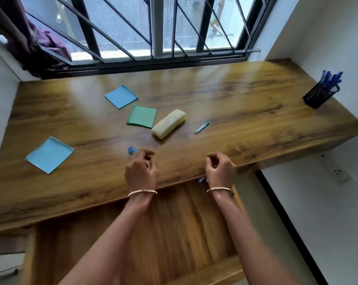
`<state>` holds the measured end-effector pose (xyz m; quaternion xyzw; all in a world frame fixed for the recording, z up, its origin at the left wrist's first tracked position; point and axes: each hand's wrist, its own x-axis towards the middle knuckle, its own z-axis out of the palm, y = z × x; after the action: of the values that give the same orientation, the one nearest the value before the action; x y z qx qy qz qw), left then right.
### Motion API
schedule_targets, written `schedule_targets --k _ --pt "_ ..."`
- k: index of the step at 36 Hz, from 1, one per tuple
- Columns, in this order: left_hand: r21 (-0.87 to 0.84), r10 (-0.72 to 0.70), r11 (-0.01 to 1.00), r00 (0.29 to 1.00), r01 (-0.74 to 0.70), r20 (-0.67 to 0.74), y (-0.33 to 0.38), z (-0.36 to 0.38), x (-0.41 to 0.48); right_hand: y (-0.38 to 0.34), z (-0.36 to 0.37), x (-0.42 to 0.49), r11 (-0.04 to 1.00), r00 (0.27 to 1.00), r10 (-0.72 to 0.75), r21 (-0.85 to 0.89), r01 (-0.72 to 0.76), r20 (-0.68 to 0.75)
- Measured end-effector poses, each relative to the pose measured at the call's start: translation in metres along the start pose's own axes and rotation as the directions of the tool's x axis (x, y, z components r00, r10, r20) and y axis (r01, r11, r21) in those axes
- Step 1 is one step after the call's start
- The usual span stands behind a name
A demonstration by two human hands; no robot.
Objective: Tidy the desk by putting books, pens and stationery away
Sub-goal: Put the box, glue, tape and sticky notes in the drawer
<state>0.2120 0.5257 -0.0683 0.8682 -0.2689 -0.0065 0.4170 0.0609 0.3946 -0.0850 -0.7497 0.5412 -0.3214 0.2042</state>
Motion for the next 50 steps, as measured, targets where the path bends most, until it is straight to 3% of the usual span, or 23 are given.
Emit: schedule_targets --k 5,11,22,29,35,39,46,50 --pt "0.142 -0.146 0.980 0.989 0.142 0.016 -0.034 0.003 0.037 -0.014 0.034 0.062 0.978 0.969 -0.107 -0.155 0.143 0.222" --pt "0.261 -0.162 0.957 0.980 0.127 0.115 -0.049 0.012 0.056 -0.014 0.067 0.115 0.911 0.904 -0.140 -0.306 0.278 0.405" --pt "0.162 -0.136 0.979 0.989 0.125 0.061 -0.045 0.009 0.047 0.008 0.066 0.132 0.911 0.927 -0.224 -0.273 0.309 0.301" --pt "0.022 -0.030 0.999 0.993 0.028 0.111 -0.023 0.007 0.006 0.012 0.043 0.110 0.908 0.953 -0.174 -0.335 0.252 0.246" --pt "-0.089 0.150 0.987 0.977 -0.137 0.155 -0.009 0.011 -0.042 0.017 -0.006 0.039 0.995 0.987 -0.100 0.014 0.099 0.128" --pt "-0.084 0.232 0.972 0.949 -0.218 0.216 -0.012 0.019 -0.077 0.038 -0.029 -0.024 0.993 0.993 0.027 0.110 -0.040 0.117" --pt "0.030 0.093 0.992 0.868 -0.123 0.488 -0.022 0.053 -0.102 0.078 -0.020 -0.078 0.938 0.923 0.319 0.068 -0.340 0.215" --pt "0.112 0.006 0.990 0.817 -0.087 0.577 -0.016 0.080 -0.101 0.083 -0.002 -0.075 0.931 0.914 0.365 -0.104 -0.351 0.179"
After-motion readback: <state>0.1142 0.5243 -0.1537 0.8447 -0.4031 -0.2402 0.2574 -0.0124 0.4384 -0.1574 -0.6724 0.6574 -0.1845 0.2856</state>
